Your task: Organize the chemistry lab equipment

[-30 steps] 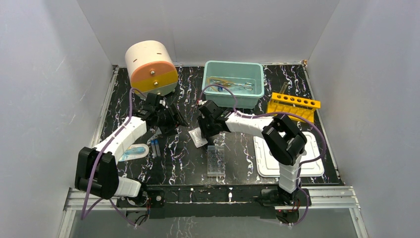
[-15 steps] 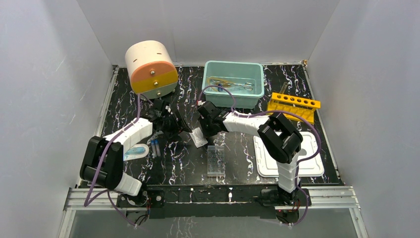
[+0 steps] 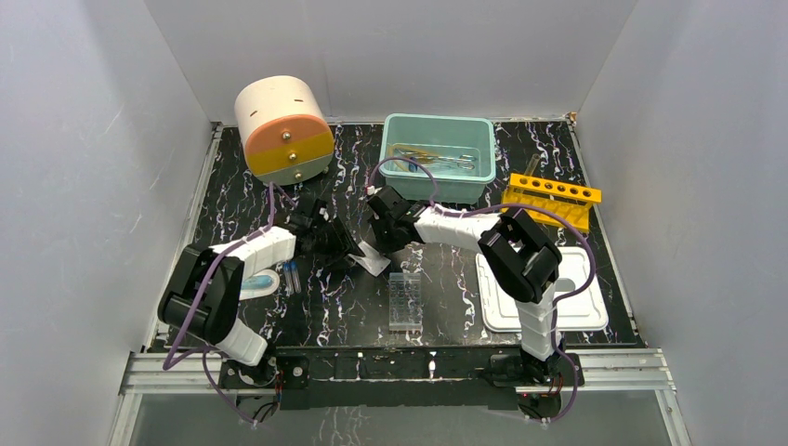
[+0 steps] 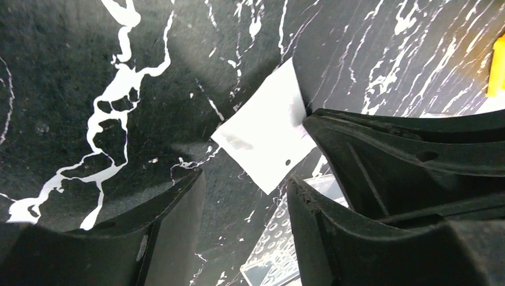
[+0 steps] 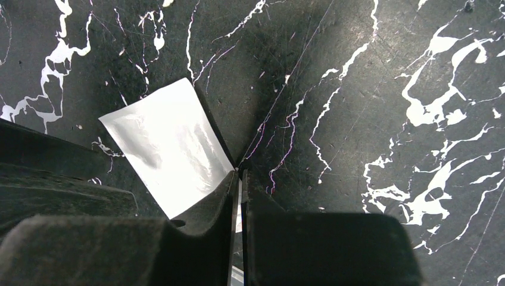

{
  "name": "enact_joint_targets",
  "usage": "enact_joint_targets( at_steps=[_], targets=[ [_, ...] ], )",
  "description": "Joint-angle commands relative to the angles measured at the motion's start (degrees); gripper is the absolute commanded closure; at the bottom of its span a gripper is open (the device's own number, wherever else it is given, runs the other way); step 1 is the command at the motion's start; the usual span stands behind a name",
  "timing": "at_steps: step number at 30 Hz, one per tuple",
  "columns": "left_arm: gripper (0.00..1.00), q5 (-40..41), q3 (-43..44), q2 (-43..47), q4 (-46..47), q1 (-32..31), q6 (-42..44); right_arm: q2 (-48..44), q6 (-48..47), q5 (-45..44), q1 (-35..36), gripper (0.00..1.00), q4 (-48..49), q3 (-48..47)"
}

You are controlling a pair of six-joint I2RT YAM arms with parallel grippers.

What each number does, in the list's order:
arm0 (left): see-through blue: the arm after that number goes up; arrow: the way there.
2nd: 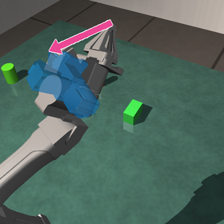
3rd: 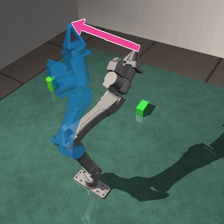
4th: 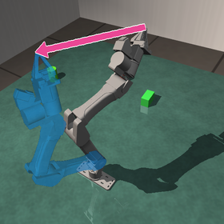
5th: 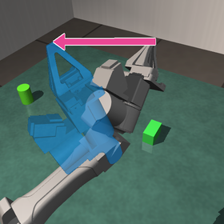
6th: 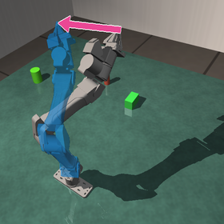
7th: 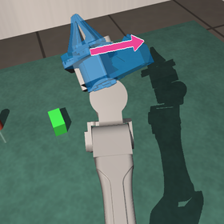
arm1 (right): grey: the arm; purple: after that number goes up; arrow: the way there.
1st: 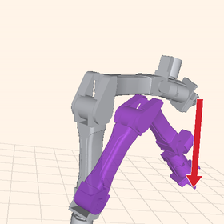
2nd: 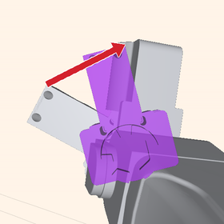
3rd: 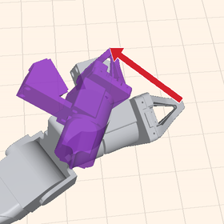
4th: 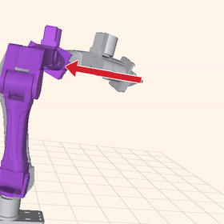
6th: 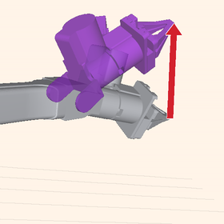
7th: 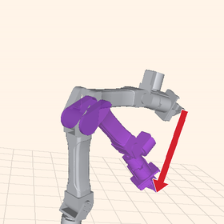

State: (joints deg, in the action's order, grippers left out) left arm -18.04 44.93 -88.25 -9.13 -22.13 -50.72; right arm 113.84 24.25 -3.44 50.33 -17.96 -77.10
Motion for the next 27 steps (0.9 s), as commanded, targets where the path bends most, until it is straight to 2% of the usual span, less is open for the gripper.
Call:
enact_joint_targets(
  at_steps=[1, 6, 9, 18, 23, 27],
  targets=[
    [0.5, 1.5, -2.9, 1.3, 2.5, -1.3, -5.0, 3.7, 0.5, 0.4, 0.2, 0.86, -4.0, 1.9],
    [0.51, 4.1, -6.3, 2.6, 4.6, -1.4, -10.7, 3.7, 1.3, 1.4, 0.2, 0.86, -3.8, 2.8],
    [0.51, 3.7, -8.4, 1.9, 9.1, -1.6, -13.4, 4.0, 1.3, 2.4, 0.2, 0.86, -3.7, 3.3],
    [0.53, 6.8, -10.2, 1.0, 17.9, -2.5, -12.8, 4.5, -0.5, 7.5, 0.3, 0.86, -2.4, 3.5],
    [0.59, 4.6, -12.3, 1.1, 24.6, -2.6, -10.5, 5.0, -1.4, 9.3, 0.3, 0.86, -2.8, 2.9],
    [0.69, 2.2, -13.3, 1.1, 28.7, -2.6, -10.0, 5.5, -1.5, 9.6, 0.3, 0.86, -3.2, 2.5]
  ],
)
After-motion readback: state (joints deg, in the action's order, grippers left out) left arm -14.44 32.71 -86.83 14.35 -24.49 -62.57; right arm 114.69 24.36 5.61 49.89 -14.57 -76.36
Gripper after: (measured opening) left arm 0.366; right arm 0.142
